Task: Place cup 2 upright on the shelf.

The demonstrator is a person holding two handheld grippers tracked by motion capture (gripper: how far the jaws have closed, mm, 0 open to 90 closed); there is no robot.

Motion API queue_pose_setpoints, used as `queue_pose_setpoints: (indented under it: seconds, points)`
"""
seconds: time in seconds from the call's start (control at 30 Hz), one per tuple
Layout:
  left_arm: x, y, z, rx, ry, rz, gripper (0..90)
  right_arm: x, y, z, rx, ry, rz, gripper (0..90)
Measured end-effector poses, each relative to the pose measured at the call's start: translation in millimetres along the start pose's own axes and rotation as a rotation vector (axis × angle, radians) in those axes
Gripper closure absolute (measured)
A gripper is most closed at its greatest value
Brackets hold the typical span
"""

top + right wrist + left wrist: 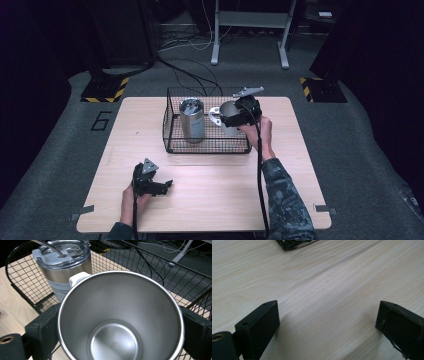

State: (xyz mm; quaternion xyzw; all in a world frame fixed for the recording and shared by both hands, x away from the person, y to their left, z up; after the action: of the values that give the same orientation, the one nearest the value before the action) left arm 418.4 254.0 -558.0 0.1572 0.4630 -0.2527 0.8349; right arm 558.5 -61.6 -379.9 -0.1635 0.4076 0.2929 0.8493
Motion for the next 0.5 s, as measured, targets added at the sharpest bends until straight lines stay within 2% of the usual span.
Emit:
queue_pose_setpoints:
  seconds: [0.17,0.2,0.23,0.33,0.47,0.5]
  points:
    - [-0.2,-0.1,-0.1,-0.001,0.003,-0.001,4.8,6.1,-1.0,1.1,0.001,0.006,-0.009,5.8]
    - [-0.2,-0.1,-0.1,-0.001,0.003,-0.001,4.9,7.1,-1.9,1.1,-0.011,0.011,-0.011,5.8]
    - [-0.3,0.1,-0.1,0.002,0.004,-0.001,4.8,8.2,-0.5,1.4,0.013,0.012,-0.011,5.8]
    - [-0.1,-0.3,0.0,-0.005,0.0,-0.002,4.8,11.7,-1.5,1.6,0.006,0.019,-0.017,5.8]
    - [-0.1,-0.2,0.1,-0.004,0.0,0.0,4.9,16.7,-1.4,2.0,0.025,0.025,-0.02,5.9]
    - [0.0,-0.4,0.1,-0.007,-0.001,-0.001,4.9,17.8,-2.4,2.2,0.008,0.03,-0.024,5.9]
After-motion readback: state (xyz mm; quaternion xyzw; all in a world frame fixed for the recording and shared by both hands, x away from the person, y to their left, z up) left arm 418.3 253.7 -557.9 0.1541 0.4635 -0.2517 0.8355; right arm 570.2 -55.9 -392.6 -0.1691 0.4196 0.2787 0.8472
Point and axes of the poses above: each handheld gripper's, and its own axes: x roughly forward along the jaws, z roughly out of its top, y roughly to its left, the point moved 4 cm from there along x, roughly forward along the jaws, and after that the axes turned 15 degrees about y, right-handed, at the moved point
